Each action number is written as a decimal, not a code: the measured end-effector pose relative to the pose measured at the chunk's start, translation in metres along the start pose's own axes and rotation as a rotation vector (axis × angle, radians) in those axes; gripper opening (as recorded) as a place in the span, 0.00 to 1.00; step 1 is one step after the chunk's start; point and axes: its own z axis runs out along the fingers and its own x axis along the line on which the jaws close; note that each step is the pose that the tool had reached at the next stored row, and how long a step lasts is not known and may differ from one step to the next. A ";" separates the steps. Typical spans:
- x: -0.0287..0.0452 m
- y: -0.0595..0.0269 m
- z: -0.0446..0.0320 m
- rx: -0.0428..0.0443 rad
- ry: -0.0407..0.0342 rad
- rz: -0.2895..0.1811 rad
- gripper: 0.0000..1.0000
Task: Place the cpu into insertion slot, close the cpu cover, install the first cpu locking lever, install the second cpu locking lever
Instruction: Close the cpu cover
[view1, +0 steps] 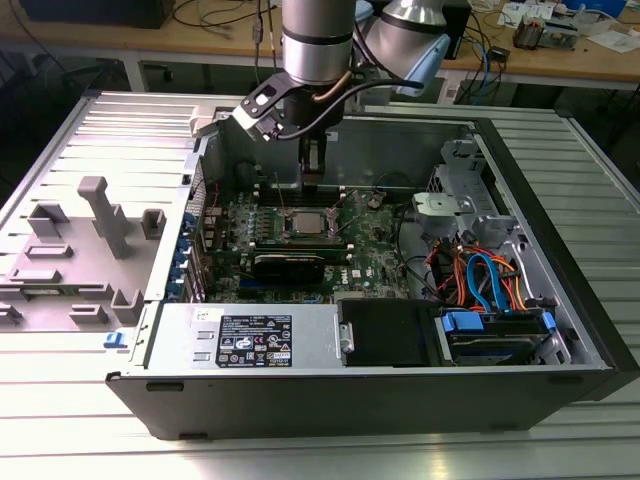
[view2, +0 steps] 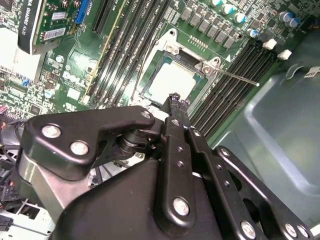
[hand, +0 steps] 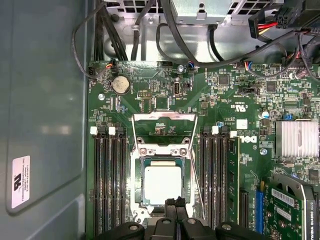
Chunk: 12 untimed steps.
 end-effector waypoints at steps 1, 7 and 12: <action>0.0000 0.0013 -0.0001 0.0001 -0.0001 0.000 0.11; -0.0001 0.0101 0.0001 -0.0001 0.0002 0.000 0.11; -0.0001 0.0184 0.0001 -0.0001 0.0002 0.000 0.11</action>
